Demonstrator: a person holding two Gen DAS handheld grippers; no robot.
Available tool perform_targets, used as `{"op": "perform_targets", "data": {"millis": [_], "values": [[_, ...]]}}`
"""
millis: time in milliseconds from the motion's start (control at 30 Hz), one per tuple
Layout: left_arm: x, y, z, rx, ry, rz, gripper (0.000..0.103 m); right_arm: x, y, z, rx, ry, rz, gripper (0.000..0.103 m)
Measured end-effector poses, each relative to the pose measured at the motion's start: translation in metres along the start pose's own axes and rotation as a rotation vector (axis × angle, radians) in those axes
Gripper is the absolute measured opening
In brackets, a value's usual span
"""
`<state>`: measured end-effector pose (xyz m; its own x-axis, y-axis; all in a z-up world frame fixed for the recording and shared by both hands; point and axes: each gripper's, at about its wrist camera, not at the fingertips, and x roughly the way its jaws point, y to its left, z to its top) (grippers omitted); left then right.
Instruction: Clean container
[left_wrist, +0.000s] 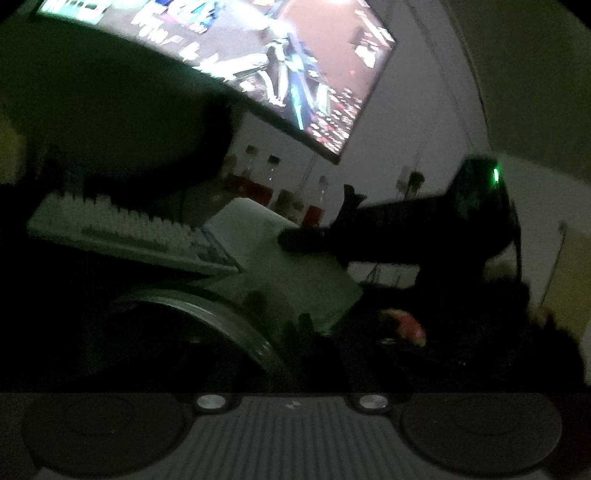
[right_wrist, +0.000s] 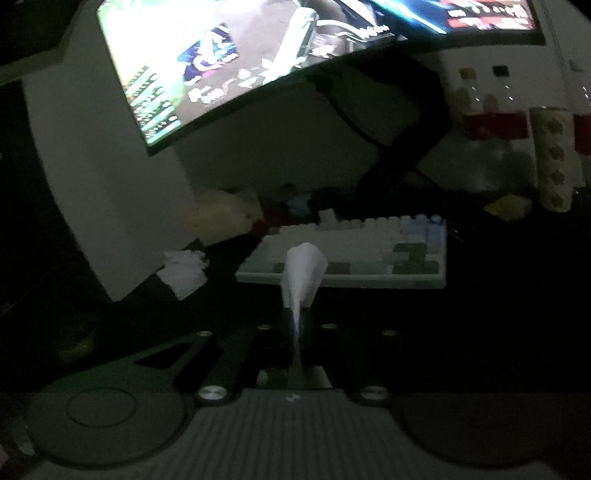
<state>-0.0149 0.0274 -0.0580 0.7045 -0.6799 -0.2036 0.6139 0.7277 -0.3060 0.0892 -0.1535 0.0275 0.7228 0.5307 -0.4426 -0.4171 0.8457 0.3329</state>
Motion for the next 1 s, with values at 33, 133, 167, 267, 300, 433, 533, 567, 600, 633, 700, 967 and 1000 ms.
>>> {"op": "perform_targets", "data": {"millis": [33, 133, 167, 267, 300, 433, 533, 567, 600, 633, 700, 967, 1000], "values": [[0.000, -0.003, -0.003, 0.019, 0.010, 0.014, 0.016, 0.001, 0.004, -0.001, -0.008, 0.006, 0.005, 0.005], [0.002, -0.004, -0.010, 0.052, 0.050, 0.054, 0.036, 0.007, 0.014, -0.009, -0.032, 0.031, 0.020, 0.005], [0.003, -0.003, -0.012, 0.059, 0.060, 0.064, 0.036, 0.011, 0.018, -0.012, -0.038, 0.042, 0.025, 0.005], [0.006, 0.001, -0.019, 0.078, 0.090, 0.094, 0.037, 0.019, 0.028, -0.017, -0.062, 0.058, 0.025, 0.006], [0.007, 0.002, -0.020, 0.080, 0.096, 0.103, 0.037, 0.020, 0.033, -0.019, -0.076, 0.055, 0.021, 0.006], [0.008, 0.005, -0.021, 0.077, 0.093, 0.133, 0.040, 0.024, 0.059, -0.024, -0.140, 0.045, 0.028, 0.006], [0.009, 0.010, -0.021, 0.049, 0.086, 0.134, 0.040, 0.028, 0.081, -0.029, -0.170, 0.055, 0.105, 0.006], [0.009, 0.010, -0.021, 0.048, 0.083, 0.142, 0.040, 0.030, 0.088, -0.031, -0.180, 0.059, 0.132, 0.006], [0.009, 0.011, -0.021, 0.048, 0.081, 0.148, 0.040, 0.031, 0.093, -0.032, -0.189, 0.060, 0.145, 0.006], [0.010, 0.011, -0.021, 0.046, 0.080, 0.152, 0.040, 0.031, 0.096, -0.032, -0.198, 0.061, 0.151, 0.006], [0.009, 0.011, -0.020, 0.039, 0.083, 0.152, 0.040, 0.034, 0.091, -0.031, -0.197, 0.059, 0.137, 0.005], [0.012, 0.010, -0.017, 0.015, 0.095, 0.156, 0.040, 0.039, 0.067, -0.025, -0.136, 0.038, -0.009, 0.006], [0.012, 0.010, -0.017, 0.012, 0.095, 0.156, 0.040, 0.038, 0.075, -0.028, -0.163, 0.042, 0.027, 0.006]]}}
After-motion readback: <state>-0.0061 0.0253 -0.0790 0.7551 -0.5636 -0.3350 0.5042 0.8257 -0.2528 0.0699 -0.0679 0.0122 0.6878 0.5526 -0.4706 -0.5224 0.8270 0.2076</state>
